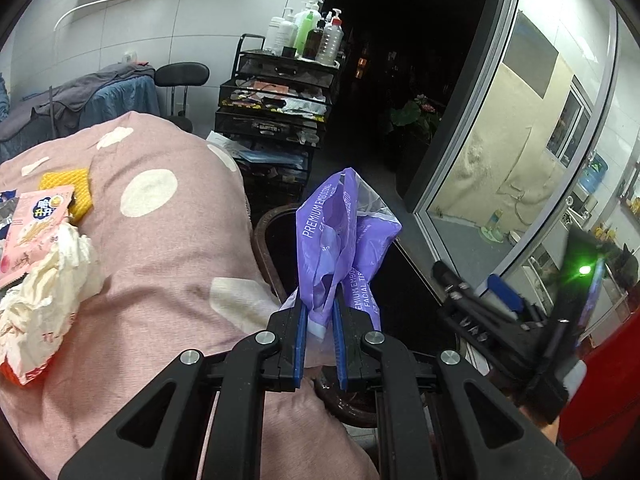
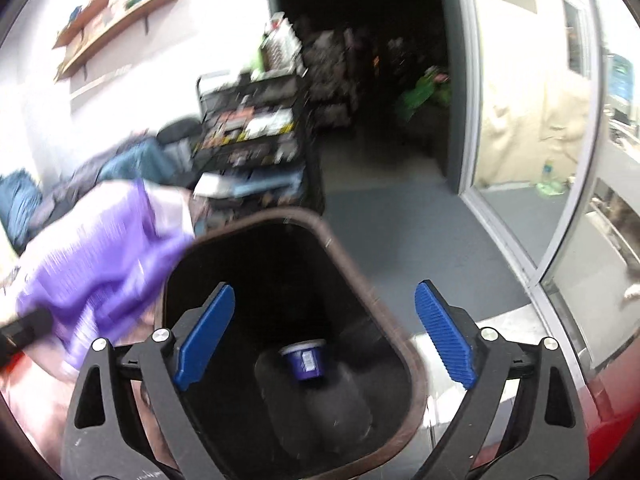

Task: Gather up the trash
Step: 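Carry cup and bag to the bin and open both tools to drop them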

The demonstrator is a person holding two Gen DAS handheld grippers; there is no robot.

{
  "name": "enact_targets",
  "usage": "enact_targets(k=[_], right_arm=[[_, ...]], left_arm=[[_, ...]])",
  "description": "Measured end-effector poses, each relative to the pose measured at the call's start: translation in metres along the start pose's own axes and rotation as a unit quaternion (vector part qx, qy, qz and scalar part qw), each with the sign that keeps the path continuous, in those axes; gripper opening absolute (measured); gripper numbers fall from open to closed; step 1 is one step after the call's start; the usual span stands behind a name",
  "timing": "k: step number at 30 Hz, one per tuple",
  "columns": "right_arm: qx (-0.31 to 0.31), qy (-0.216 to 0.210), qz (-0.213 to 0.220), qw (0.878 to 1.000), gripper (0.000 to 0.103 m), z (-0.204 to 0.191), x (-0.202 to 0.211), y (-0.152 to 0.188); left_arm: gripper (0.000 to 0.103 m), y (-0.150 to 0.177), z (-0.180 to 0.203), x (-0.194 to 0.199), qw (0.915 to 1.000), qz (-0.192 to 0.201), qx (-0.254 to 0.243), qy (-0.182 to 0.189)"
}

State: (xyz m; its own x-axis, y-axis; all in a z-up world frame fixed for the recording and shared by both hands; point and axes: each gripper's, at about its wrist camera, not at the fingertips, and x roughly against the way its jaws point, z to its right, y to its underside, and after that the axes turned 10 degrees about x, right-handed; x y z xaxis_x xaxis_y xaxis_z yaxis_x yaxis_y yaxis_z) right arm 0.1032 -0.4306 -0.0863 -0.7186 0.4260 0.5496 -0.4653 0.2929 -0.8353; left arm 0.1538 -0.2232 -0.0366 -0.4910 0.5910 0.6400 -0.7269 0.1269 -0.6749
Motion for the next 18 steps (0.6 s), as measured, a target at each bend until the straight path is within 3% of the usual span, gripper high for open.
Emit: enact_targets(k=[9, 15, 18], right_arm=[[-0.024, 0.025, 0.055, 0.998, 0.093, 0.022, 0.030, -0.015], [-0.030, 0.028, 0.061, 0.997, 0.094, 0.032, 0.036, -0.019], [-0.033, 0.025, 0.062, 0.997, 0.095, 0.033, 0.036, -0.021]], left_arm=[[0.012, -0.001, 0.018, -0.027, 0.9991, -0.041, -0.013, 0.001], [0.012, 0.005, 0.025, -0.047, 0.9966, -0.079, -0.021, -0.007], [0.020, 0.008, 0.025, -0.054, 0.9950, -0.097, -0.023, -0.009]])
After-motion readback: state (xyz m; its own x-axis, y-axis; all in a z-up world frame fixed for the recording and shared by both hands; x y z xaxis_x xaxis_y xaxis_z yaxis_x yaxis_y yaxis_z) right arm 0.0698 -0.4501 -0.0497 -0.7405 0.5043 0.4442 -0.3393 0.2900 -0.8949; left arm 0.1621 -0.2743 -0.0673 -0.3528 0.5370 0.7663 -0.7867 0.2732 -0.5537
